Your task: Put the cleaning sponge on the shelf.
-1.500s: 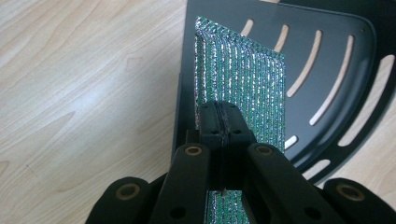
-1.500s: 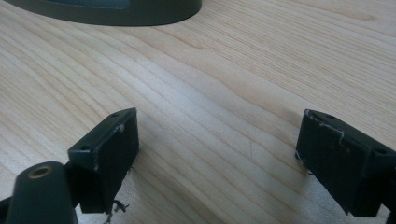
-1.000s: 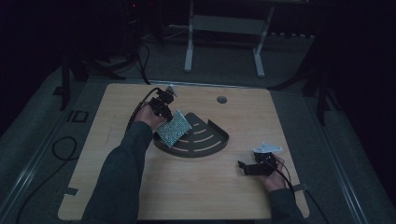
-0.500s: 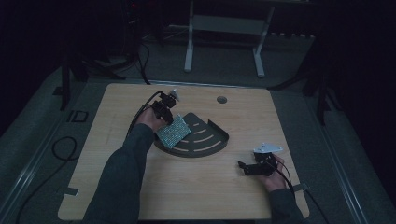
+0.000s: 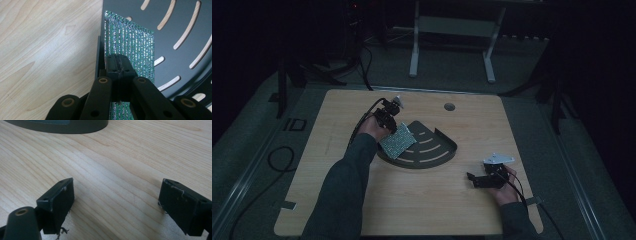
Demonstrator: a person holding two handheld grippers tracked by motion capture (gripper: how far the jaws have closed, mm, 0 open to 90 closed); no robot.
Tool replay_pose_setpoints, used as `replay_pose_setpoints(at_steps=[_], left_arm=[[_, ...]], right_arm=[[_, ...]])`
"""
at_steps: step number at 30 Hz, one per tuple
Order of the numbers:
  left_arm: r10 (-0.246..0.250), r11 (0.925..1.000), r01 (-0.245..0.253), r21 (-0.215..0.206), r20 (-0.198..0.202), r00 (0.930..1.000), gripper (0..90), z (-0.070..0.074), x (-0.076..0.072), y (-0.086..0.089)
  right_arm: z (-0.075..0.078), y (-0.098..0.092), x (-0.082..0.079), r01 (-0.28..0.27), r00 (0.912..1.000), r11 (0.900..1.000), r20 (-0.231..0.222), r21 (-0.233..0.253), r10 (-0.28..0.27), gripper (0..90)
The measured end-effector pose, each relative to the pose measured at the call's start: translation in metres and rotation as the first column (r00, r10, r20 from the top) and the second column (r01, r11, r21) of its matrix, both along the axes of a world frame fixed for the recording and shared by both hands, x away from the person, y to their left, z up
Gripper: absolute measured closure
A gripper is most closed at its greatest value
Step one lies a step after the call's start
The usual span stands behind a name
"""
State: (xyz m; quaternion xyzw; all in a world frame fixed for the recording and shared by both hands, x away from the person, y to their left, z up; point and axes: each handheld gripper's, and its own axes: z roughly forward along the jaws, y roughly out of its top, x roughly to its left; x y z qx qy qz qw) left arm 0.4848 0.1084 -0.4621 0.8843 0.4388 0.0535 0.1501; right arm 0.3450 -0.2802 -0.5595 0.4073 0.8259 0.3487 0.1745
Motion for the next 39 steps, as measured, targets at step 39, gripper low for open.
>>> replay_pose_setpoints(at_steps=[39], left_arm=[[0.008, 0.9995, -0.007, 0.031, -0.01, 0.9999, 78.4, -0.0037, -0.0015, 0.0066]], right_arm=[[0.0, 0.0, 0.0, 0.0, 1.0, 1.0, 0.0, 0.0, 0.0, 12.7]])
